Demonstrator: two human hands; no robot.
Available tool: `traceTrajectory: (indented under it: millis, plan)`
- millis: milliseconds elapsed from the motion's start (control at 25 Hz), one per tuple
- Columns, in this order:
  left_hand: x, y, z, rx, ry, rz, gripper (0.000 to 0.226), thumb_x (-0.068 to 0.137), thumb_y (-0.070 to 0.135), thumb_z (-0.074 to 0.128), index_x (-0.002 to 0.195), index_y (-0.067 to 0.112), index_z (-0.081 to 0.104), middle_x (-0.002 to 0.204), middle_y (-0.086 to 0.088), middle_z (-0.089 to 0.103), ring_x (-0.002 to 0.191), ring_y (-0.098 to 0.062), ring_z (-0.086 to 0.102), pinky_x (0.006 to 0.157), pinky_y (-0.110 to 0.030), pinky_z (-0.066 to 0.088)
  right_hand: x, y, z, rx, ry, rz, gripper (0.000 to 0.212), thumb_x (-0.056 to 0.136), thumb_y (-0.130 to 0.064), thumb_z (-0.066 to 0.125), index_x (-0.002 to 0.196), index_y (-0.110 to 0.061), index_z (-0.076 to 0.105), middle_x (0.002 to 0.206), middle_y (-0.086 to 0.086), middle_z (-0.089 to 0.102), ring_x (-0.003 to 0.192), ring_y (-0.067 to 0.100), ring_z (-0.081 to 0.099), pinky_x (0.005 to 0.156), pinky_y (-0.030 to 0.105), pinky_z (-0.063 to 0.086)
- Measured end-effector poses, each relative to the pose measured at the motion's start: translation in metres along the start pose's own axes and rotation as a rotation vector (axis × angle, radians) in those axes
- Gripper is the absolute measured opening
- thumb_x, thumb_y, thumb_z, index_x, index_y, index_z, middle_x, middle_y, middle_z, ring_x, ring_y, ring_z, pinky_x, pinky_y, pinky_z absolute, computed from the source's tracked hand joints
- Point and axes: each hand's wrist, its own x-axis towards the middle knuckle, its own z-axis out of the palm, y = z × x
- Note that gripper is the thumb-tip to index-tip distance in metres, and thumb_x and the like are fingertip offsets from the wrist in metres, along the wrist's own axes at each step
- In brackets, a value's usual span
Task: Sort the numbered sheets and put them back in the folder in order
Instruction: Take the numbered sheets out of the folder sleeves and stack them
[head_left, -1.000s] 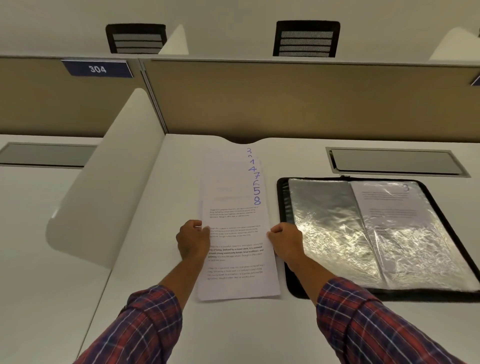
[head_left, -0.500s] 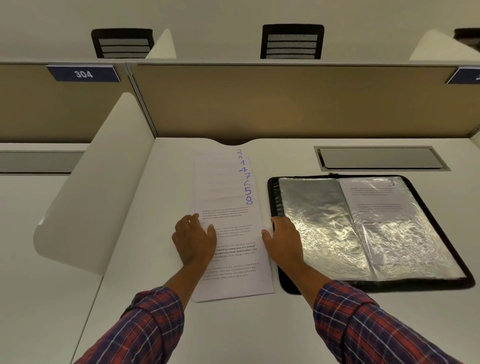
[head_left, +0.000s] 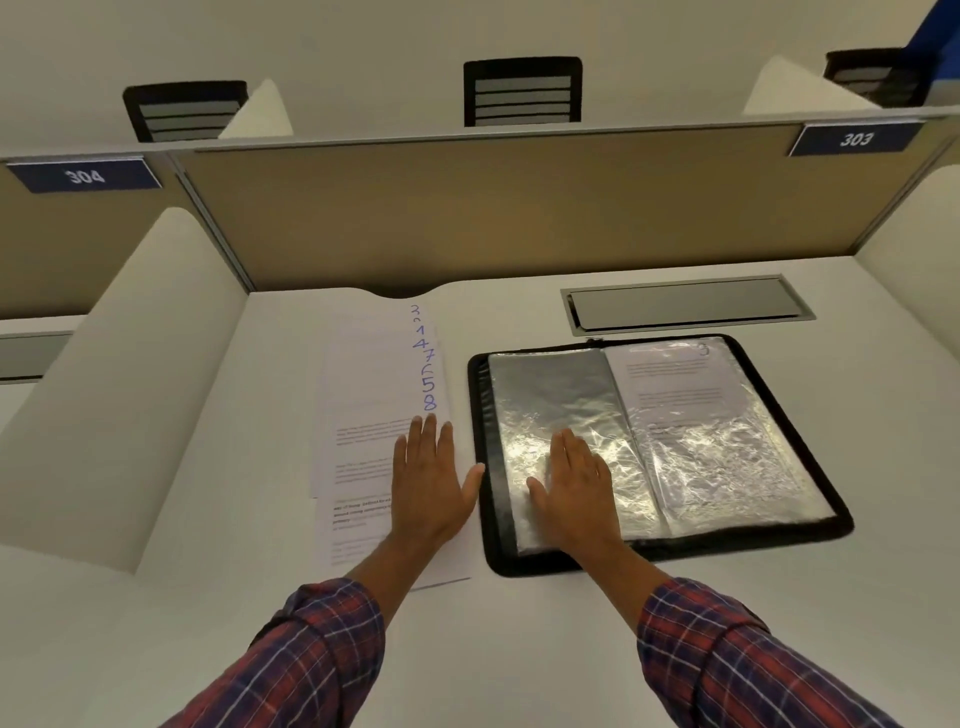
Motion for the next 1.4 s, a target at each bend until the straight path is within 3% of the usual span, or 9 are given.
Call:
traceTrajectory:
  millis: [520, 640, 760, 920, 1000, 1080, 1200, 1280, 1400]
  plan:
    - [-0.009, 0.209, 0.055, -0.059, -0.157, 0.165, 0.082, 0.102, 0.067, 0.033, 0.164, 0.014, 0.022, 0.173, -0.012, 0.012, 0.161, -0.028, 0.003, 0.131, -0.047, 0.006, -0.044, 0.234, -0.041, 0.042, 0.013, 0.355, 0.083, 0.104, -0.051, 0.05, 0.16, 0.005, 0.026, 0.17, 0.023, 0.018, 0.157, 0.041, 0.021, 0.124, 0.061, 0.024]
    - [-0.011, 0.234, 0.069, -0.042, -0.19, 0.17, 0.083, 0.101, 0.069, 0.032, 0.164, 0.015, 0.02, 0.173, -0.013, 0.011, 0.161, -0.03, 0.004, 0.13, -0.049, 0.009, -0.048, 0.262, -0.039, 0.006, -0.002, 0.43, 0.086, 0.102, -0.059, 0.039, 0.156, 0.008, 0.034, 0.167, 0.026, 0.024, 0.155, 0.041, 0.025, 0.12, 0.064, 0.026]
    - [-0.015, 0.247, 0.08, -0.046, -0.264, 0.133, 0.087, 0.098, 0.073, 0.035, 0.164, 0.019, 0.019, 0.174, -0.012, 0.008, 0.16, -0.032, 0.005, 0.129, -0.05, 0.011, -0.049, 0.275, -0.032, -0.023, 0.002, 0.376, 0.084, 0.101, -0.059, 0.026, 0.154, 0.005, 0.041, 0.168, 0.024, 0.025, 0.155, 0.04, 0.026, 0.12, 0.066, 0.021]
    - [-0.014, 0.249, 0.078, -0.04, -0.293, 0.097, 0.093, 0.091, 0.079, 0.031, 0.163, 0.02, 0.026, 0.173, -0.011, 0.011, 0.16, -0.031, 0.007, 0.129, -0.049, 0.013, -0.043, 0.278, -0.033, -0.011, 0.047, 0.263, 0.06, 0.104, -0.039, 0.029, 0.148, -0.007, 0.054, 0.165, 0.022, 0.035, 0.153, 0.04, 0.032, 0.12, 0.068, 0.019]
    - [-0.011, 0.254, 0.067, -0.06, -0.289, 0.097, 0.097, 0.086, 0.081, 0.028, 0.16, 0.019, 0.035, 0.171, -0.01, 0.021, 0.159, -0.029, 0.016, 0.127, -0.046, 0.018, -0.039, 0.274, -0.037, 0.053, 0.089, 0.23, 0.053, 0.105, -0.034, 0.03, 0.146, -0.013, 0.057, 0.161, 0.02, 0.042, 0.15, 0.039, 0.038, 0.118, 0.067, 0.023]
    - [-0.001, 0.259, 0.058, -0.123, -0.288, 0.059, 0.086, 0.089, 0.079, 0.033, 0.145, 0.017, 0.055, 0.157, -0.009, 0.045, 0.148, -0.028, 0.037, 0.118, -0.043, 0.033, -0.035, 0.265, -0.042, 0.156, 0.133, 0.197, 0.046, 0.11, -0.029, 0.034, 0.149, -0.016, 0.054, 0.161, 0.019, 0.043, 0.15, 0.038, 0.039, 0.119, 0.064, 0.03]
    - [0.026, 0.27, 0.047, -0.333, -0.311, -0.105, 0.087, 0.087, 0.091, 0.033, 0.117, 0.019, 0.071, 0.126, -0.005, 0.067, 0.113, -0.026, 0.063, 0.097, -0.047, 0.053, -0.031, 0.243, -0.046, 0.353, 0.144, 0.123, 0.045, 0.11, -0.029, 0.045, 0.154, -0.019, 0.049, 0.161, 0.017, 0.043, 0.15, 0.036, 0.039, 0.117, 0.062, 0.038]
    - [0.039, 0.281, 0.038, -0.511, -0.304, -0.19, 0.094, 0.078, 0.098, 0.041, 0.127, 0.022, 0.068, 0.129, 0.003, 0.066, 0.113, -0.019, 0.065, 0.097, -0.047, 0.055, -0.03, 0.228, -0.049, 0.405, 0.132, 0.019, 0.046, 0.11, -0.031, 0.041, 0.155, -0.022, 0.047, 0.159, 0.016, 0.045, 0.148, 0.035, 0.042, 0.11, 0.06, 0.045]
    - [0.052, 0.302, 0.012, -0.769, -0.308, -0.316, 0.083, 0.08, 0.081, 0.066, 0.137, 0.022, 0.056, 0.126, 0.009, 0.059, 0.115, -0.016, 0.06, 0.096, -0.037, 0.052, -0.03, 0.207, -0.052, 0.44, 0.066, -0.145, 0.049, 0.112, -0.035, 0.028, 0.16, -0.028, 0.039, 0.162, 0.01, 0.042, 0.147, 0.028, 0.043, 0.109, 0.054, 0.047]
